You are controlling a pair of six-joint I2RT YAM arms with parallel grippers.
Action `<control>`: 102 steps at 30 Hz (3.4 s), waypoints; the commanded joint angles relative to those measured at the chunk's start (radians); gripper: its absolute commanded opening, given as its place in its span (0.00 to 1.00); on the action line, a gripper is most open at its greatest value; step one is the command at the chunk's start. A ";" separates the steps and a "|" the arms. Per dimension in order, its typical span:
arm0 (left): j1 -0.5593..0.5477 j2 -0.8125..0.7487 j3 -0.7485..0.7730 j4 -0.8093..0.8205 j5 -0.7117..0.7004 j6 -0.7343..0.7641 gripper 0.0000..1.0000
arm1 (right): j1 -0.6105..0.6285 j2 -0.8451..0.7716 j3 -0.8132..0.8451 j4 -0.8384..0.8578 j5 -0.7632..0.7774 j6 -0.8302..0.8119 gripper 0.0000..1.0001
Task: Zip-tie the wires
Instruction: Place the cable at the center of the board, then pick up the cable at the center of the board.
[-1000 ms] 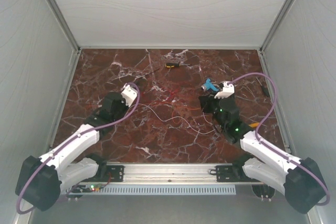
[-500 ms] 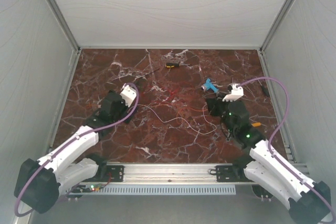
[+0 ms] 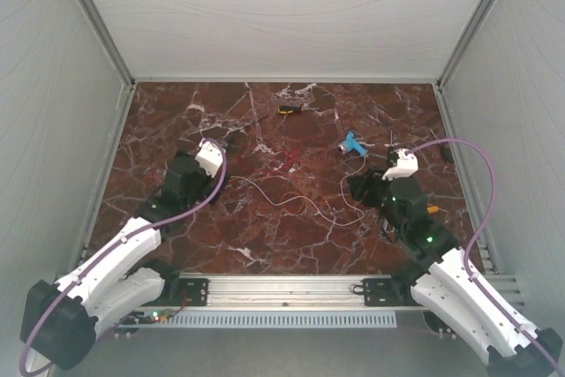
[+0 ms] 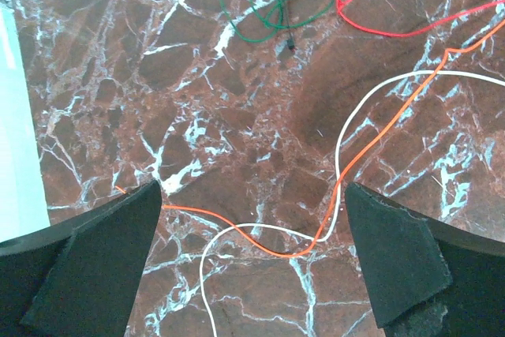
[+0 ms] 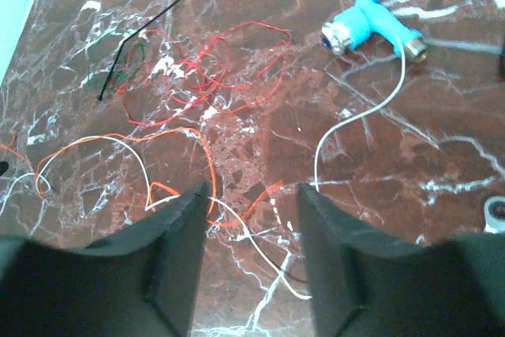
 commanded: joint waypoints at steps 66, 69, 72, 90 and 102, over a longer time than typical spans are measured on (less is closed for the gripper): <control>-0.004 -0.173 0.028 0.212 -0.077 -0.098 1.00 | 0.110 1.396 0.937 0.352 0.050 0.038 0.00; -0.004 -0.173 0.026 0.212 -0.075 -0.096 1.00 | 0.107 1.387 0.991 0.357 0.041 0.003 0.00; -0.004 -0.173 0.026 0.212 -0.073 -0.096 1.00 | 0.101 1.371 1.032 0.389 0.013 -0.030 0.00; -0.004 -0.170 0.023 0.212 -0.065 -0.094 1.00 | 0.083 1.393 1.335 1.058 -0.224 -0.289 0.00; -0.004 -0.178 0.018 0.216 -0.037 -0.095 1.00 | 0.083 1.704 2.117 0.983 -0.311 -0.317 0.00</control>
